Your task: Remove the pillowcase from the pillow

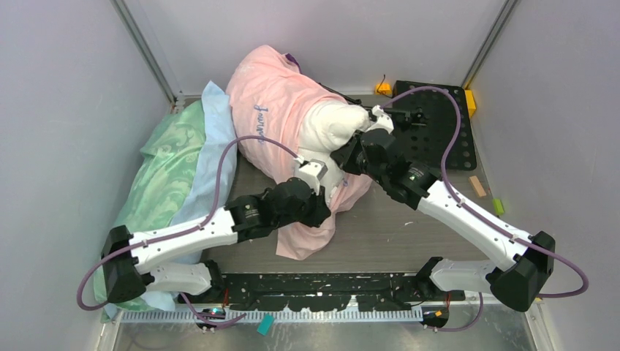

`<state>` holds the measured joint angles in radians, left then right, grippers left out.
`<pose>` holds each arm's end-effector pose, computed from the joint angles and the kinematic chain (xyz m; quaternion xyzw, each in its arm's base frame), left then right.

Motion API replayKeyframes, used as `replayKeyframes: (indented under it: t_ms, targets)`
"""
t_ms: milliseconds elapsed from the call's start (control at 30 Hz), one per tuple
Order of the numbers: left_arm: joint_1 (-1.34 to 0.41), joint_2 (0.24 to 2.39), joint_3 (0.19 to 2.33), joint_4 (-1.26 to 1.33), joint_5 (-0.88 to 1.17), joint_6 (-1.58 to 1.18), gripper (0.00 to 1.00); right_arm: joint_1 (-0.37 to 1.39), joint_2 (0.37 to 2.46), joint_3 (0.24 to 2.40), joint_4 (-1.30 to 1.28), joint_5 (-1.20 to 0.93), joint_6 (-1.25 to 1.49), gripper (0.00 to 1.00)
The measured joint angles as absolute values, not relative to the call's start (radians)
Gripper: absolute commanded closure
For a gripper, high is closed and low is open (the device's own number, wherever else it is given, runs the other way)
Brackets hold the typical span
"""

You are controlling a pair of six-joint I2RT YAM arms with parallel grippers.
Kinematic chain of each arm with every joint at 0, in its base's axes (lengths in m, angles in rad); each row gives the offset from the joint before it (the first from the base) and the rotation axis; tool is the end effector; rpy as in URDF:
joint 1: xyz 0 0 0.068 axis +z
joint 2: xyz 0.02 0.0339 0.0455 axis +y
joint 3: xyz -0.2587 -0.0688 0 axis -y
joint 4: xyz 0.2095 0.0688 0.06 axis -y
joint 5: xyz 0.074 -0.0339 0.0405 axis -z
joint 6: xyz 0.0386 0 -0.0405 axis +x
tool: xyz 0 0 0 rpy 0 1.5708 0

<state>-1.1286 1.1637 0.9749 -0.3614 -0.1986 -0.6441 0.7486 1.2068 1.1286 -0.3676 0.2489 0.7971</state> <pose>0.1053 -0.2046 0.3122 0.1613 0.8546 -0.3219 0.3743 0.1837 0.1577 0.3507 0.0865 0.8375 0.2943 0.4522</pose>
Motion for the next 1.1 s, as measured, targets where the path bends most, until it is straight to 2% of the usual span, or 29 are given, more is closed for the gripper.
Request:
replayKeyframes:
  t_ms: [367,600,833,967,1100]
  targets:
    - [-1.129,1.276,0.866,-0.212,-0.139,-0.68,0.96,0.748,1.217,1.186,-0.386,0.231,0.842,1.0]
    - [-1.129,1.223,0.622,-0.01,-0.234,-0.762,1.0,0.721,1.201,1.19,-0.407,0.231,0.875,1.0]
    - [-1.089,1.206,0.525,0.07,-0.35,-0.857,1.0,0.674,1.119,1.19,-0.45,0.23,0.89,1.0]
    - [-1.021,1.204,0.517,0.074,-0.359,-0.881,1.0,0.664,1.081,1.19,-0.467,0.23,0.884,1.0]
    - [-0.828,1.199,0.541,0.028,-0.258,-0.874,1.0,0.652,1.04,1.19,-0.533,0.232,0.835,1.0]
